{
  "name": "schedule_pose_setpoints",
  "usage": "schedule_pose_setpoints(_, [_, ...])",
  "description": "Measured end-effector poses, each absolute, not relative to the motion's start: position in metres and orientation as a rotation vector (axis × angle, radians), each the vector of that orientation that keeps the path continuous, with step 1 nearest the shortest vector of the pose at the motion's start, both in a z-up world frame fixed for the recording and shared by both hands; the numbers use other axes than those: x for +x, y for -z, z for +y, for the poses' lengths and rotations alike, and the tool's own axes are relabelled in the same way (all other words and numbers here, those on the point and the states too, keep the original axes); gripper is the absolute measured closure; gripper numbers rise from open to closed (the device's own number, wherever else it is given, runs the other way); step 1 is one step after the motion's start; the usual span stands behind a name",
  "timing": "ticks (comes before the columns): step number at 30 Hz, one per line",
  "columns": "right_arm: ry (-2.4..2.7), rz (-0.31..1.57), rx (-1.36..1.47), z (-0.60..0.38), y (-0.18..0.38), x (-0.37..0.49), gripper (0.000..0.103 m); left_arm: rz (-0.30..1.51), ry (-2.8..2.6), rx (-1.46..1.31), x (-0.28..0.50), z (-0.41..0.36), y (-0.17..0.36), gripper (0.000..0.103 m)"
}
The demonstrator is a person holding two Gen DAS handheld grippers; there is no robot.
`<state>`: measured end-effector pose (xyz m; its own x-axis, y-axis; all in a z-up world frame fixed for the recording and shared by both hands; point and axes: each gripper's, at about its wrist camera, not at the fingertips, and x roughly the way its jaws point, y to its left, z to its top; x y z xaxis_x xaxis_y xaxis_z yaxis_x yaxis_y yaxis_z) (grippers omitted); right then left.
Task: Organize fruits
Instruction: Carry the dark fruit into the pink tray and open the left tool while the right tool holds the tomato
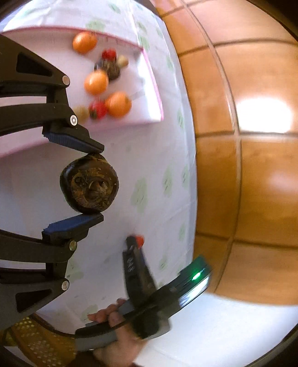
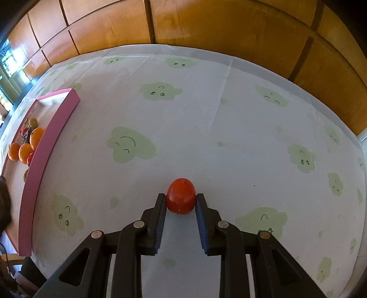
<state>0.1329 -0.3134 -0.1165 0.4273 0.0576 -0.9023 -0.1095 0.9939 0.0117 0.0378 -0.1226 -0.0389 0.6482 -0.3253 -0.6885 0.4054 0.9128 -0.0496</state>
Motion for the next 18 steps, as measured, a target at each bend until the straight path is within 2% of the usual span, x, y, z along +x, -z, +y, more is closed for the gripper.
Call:
schedule_pose_setpoints(8, [-0.115, 1.123, -0.074, -0.306, 0.116, 0.133, 0.077, 0.755, 0.25, 0.046, 0.045, -0.065, 0.028, 0.05])
schedule_pose_setpoints(18, [-0.11, 1.129, -0.077, -0.304, 0.116, 0.131, 0.077, 0.755, 0.158, 0.013, 0.043, -0.029, 0.027, 0.05])
